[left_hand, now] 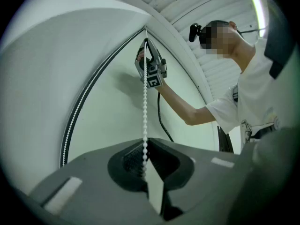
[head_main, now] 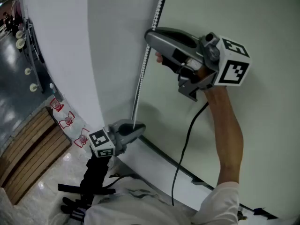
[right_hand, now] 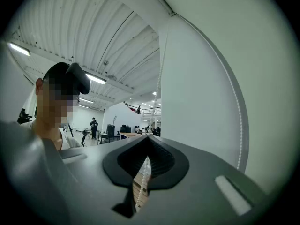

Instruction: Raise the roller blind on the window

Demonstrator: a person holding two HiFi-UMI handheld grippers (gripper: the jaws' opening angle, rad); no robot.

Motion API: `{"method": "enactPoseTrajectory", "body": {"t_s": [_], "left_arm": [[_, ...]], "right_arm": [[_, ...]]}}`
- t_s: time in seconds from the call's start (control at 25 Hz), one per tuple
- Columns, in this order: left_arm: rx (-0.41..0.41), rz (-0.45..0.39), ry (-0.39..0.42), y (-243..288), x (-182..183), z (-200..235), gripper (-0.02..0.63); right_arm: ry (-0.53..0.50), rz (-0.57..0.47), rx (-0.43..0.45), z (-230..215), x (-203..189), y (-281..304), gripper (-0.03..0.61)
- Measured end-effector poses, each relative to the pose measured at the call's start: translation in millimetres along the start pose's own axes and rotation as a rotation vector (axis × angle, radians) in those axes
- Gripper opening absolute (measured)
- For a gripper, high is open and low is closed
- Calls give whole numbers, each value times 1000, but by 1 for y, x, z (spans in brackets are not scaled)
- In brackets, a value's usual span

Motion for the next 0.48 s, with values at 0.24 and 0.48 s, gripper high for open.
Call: {"method": "enactPoseTrajectory", "body": {"t_s": [0.24, 0.48], "left_arm": [[2, -2, -5, 14, 25, 4, -2], [-1, -5, -2, 5, 12, 3, -3]], "right_arm": [[47, 31, 1, -9, -7, -4, 3], [78, 70, -6, 4, -67, -6, 3]]}}
Point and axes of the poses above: the fingertips, and each gripper's own axes: y forward along the fingers, z to its left, x out of its top, the point moved 9 cm from there along -y, backward along the fingers, and after that the axes turned 3 degrees about -x, right-handed, at the moved point
